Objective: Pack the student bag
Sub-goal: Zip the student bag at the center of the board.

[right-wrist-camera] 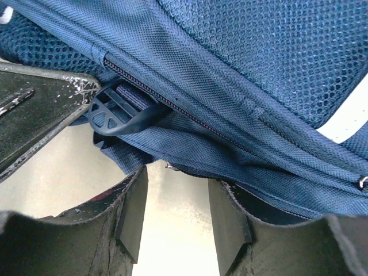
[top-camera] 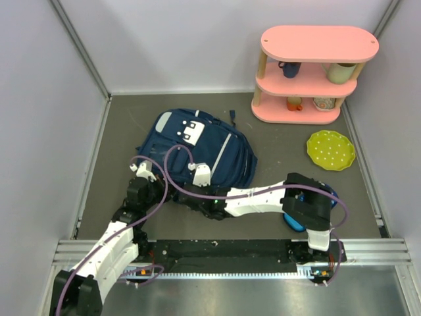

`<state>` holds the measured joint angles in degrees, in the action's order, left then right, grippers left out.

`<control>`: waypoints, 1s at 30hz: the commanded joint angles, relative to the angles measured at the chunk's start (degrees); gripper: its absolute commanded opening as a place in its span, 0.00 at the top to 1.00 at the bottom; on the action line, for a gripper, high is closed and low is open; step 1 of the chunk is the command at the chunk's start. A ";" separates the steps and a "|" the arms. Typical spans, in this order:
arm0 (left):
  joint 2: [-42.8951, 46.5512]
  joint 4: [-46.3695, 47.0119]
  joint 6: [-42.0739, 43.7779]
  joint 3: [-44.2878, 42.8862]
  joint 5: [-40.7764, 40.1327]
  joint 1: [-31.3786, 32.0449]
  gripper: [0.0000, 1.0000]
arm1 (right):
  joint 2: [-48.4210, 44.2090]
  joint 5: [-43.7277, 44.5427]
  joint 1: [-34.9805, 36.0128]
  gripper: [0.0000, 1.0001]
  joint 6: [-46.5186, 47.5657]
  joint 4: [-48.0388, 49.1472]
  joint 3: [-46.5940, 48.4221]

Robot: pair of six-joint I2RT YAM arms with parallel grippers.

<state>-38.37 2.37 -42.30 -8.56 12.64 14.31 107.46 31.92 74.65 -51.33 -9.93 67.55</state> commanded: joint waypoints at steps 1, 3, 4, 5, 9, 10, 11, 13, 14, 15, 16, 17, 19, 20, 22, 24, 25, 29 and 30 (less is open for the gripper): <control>0.93 3.43 -1.20 -1.02 5.29 0.28 1.00 | 1.78 8.85 0.49 0.55 2.64 -3.33 4.69; 0.93 3.43 -1.20 -1.02 5.64 0.28 1.00 | 2.31 10.96 0.76 0.55 2.99 -3.95 5.92; 0.93 3.52 -1.29 -0.94 5.64 0.28 1.00 | 2.58 11.66 0.76 0.55 2.90 -4.39 6.28; 0.93 3.43 -1.38 -0.94 5.64 0.28 1.00 | 3.28 12.37 0.84 0.55 3.34 -4.65 6.80; 1.19 3.69 -1.55 -0.85 5.90 0.28 1.00 | 4.95 14.57 1.02 0.58 2.99 -6.32 9.61; 1.45 3.69 -1.55 -1.02 5.99 0.28 1.00 | 5.21 15.09 1.11 0.59 2.90 -6.59 9.88; 1.28 3.69 -1.64 -1.02 5.99 0.28 1.00 | 5.56 15.53 1.11 0.59 2.73 -7.11 10.14; 1.54 3.78 -1.82 -0.94 6.16 0.28 1.00 | 6.44 16.06 1.11 0.63 2.20 -7.64 11.11; 1.63 3.87 -1.90 -0.94 6.16 0.28 1.00 | 6.71 16.59 1.20 0.65 2.03 -7.73 11.29; 1.63 3.87 -1.82 -0.85 6.08 0.28 1.00 | 7.23 16.85 1.20 0.71 1.94 -7.99 11.81; 1.63 3.78 -1.90 -0.76 6.16 0.28 1.00 | 7.41 17.03 1.20 0.73 1.85 -8.26 11.99; 1.72 3.78 -1.90 -0.76 6.16 0.28 1.00 | 7.67 17.64 1.20 0.74 1.59 -8.43 12.43; 1.72 3.78 -1.82 -0.67 6.08 0.28 1.00 | 7.76 18.00 1.20 0.76 1.50 -9.13 12.61; 1.55 3.87 -1.82 -0.67 6.16 0.28 1.00 | 7.68 18.26 1.20 0.77 1.50 -9.05 12.69; 1.54 3.87 -1.82 -0.67 6.16 0.28 1.00 | 7.50 18.18 1.20 0.83 1.50 -9.23 12.70; 1.63 3.87 -1.73 -0.67 6.08 0.28 1.00 | 7.41 17.82 1.20 0.96 1.41 -9.23 12.52; 1.63 3.78 -1.73 -0.67 6.16 0.28 1.00 | 7.24 17.48 1.20 1.00 1.32 -9.31 12.52; 1.89 3.25 -1.55 -0.67 5.64 0.28 1.00 | 5.49 16.42 1.20 1.00 1.76 -9.31 11.21; 2.07 2.73 -1.47 -0.67 5.11 0.28 1.00 | 4.70 16.07 1.11 1.00 1.59 -9.31 10.51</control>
<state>-37.89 2.96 -43.59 -8.56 13.47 14.26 114.48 44.91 76.29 -49.67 -20.36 77.38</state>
